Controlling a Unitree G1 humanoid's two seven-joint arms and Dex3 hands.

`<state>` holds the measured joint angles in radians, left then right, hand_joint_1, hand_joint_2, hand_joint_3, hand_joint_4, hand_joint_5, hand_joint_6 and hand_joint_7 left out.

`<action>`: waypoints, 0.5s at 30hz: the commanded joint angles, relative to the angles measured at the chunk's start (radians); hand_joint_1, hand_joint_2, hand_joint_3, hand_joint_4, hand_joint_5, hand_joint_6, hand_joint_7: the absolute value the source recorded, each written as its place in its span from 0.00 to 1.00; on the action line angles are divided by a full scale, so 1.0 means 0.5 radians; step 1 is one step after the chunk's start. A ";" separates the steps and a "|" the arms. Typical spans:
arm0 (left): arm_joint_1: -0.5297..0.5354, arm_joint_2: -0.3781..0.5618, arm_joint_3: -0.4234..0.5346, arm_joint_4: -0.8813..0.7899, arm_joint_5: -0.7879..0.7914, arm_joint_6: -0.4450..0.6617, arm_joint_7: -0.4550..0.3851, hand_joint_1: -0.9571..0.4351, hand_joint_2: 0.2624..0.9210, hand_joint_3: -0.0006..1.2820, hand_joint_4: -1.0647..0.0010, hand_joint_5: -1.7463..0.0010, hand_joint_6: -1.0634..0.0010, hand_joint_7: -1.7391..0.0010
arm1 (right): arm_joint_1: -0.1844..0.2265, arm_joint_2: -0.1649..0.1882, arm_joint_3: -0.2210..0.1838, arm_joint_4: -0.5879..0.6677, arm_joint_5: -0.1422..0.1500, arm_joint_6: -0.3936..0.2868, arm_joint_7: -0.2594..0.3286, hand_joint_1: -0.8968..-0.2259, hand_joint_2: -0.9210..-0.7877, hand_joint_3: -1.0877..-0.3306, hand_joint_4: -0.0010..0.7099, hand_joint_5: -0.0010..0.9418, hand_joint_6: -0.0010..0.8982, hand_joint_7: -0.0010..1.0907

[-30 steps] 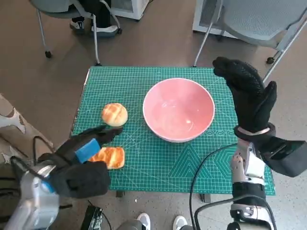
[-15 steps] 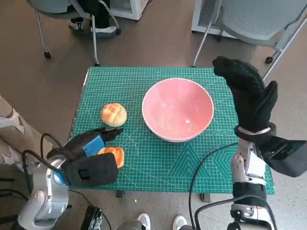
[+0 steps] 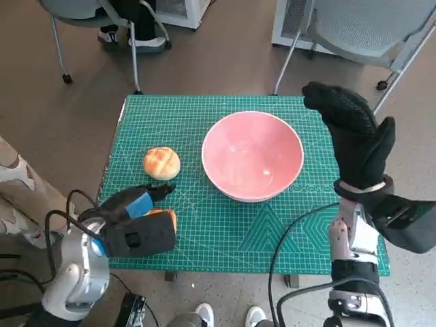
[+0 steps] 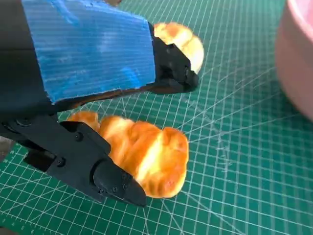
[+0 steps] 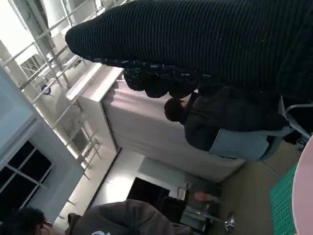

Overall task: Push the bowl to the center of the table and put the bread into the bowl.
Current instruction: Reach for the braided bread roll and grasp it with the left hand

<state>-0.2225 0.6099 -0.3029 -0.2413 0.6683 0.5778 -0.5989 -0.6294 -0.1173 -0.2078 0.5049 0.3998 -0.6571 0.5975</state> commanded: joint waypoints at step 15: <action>-0.014 -0.014 -0.079 0.064 0.086 0.085 -0.030 0.70 0.73 0.05 0.31 0.83 0.36 0.97 | 0.065 -0.005 -0.003 -0.048 0.023 0.044 0.015 0.40 0.00 0.44 0.31 0.00 0.06 0.51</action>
<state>-0.2384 0.6081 -0.3356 -0.2018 0.7050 0.6077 -0.6022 -0.6209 -0.1170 -0.2101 0.4825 0.3997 -0.6498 0.5975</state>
